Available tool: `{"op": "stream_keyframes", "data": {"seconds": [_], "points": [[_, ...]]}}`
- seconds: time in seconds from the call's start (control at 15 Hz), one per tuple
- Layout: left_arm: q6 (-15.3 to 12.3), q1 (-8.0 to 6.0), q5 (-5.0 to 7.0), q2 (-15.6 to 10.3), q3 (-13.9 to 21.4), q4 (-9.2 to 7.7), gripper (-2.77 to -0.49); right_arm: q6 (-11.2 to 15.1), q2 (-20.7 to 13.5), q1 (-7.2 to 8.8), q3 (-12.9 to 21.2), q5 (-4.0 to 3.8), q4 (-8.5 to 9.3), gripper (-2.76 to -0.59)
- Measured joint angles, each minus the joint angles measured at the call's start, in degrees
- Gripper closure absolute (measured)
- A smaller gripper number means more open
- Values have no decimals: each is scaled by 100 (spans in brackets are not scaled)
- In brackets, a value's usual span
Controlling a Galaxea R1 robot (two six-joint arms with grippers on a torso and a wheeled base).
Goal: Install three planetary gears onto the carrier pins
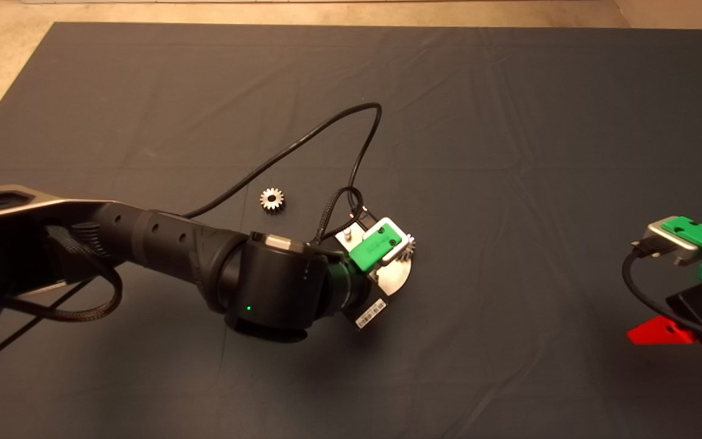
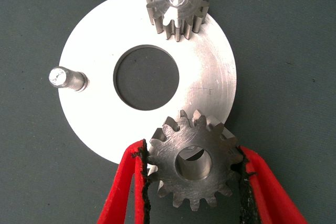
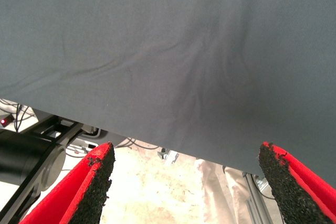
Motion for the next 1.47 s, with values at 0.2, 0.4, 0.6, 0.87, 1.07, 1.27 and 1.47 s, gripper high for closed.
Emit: {"op": "stream_keyframes", "data": {"seconds": [0.2, 0.4, 0.6, 0.87, 1.07, 1.27, 1.47], "points": [[115, 0, -1, -35, 0, -52, -78, 0, 0, 7, 0, -1, 6, -202], [154, 0, 5, -67, 0, -73, -78, 0, 0, 16, 0, 1, 13, -202], [160, 2, 4, -66, 0, -84, -78, 0, 0, 16, 0, -1, 16, -202], [201, 5, 5, -63, 0, -85, -78, 0, 2, 16, 0, 1, 17, -202], [245, 5, 2, -48, 0, -88, -78, 0, 0, 32, 0, 1, 22, -202], [286, 16, 2, -48, 0, -90, -77, 0, 1, 32, 0, 1, 22, -202], [309, 20, 7, -36, 0, -93, -77, 0, 0, 32, 0, 1, 28, -202]]}}
